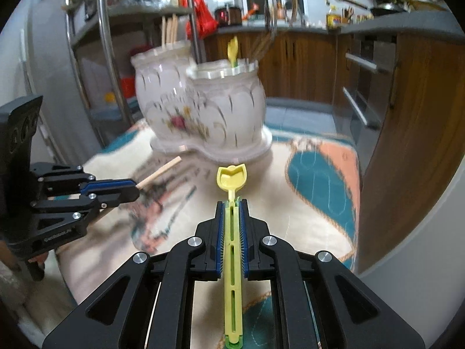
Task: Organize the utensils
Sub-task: 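Carry the chopstick to the tall compartment while the right tool carries the tongs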
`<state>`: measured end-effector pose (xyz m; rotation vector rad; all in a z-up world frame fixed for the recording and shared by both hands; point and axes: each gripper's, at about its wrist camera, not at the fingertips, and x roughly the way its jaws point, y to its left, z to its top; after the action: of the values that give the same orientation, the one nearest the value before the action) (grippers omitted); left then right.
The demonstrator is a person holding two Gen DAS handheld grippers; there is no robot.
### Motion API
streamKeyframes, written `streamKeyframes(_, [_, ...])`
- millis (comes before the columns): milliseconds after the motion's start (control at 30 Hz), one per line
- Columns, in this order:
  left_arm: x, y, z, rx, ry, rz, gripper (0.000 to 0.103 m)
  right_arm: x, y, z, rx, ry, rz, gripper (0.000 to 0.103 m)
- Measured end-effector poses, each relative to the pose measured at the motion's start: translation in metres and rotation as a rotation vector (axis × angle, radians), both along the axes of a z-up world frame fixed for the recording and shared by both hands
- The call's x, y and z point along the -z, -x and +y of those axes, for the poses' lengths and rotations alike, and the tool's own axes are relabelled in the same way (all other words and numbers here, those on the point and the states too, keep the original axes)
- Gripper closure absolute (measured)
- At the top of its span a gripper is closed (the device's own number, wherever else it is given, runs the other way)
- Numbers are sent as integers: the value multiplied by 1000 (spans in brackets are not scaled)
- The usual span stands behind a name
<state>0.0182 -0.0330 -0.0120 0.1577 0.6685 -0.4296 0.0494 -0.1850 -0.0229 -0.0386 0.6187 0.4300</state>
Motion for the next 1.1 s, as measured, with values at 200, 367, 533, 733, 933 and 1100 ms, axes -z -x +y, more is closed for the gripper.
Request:
streamKeyframes(200, [-49,11,26,-15,111,-155,97,-38,5,3,-13,-124,-136,92])
streamKeyframes(367, [-91,-1,49,-65,189,-305,97,-66,-15,12,-14,-202,-204,92])
streamKeyframes(533, [-122,-34,67,-138,282,-389,97,-83,-47,20,6,-284,-249,92])
streamKeyframes(733, [-147,-82,76,-189,425,-467,97,-88,-91,24,2,-383,-286,92])
streamKeyframes(933, [-148,-120,59,-209,446,-528,97,-78,-128,25,-10,-448,-267,92])
streamKeyframes(1100, [-141,-136,52,-236,444,-576,97,-73,-135,28,-41,-437,-294,92])
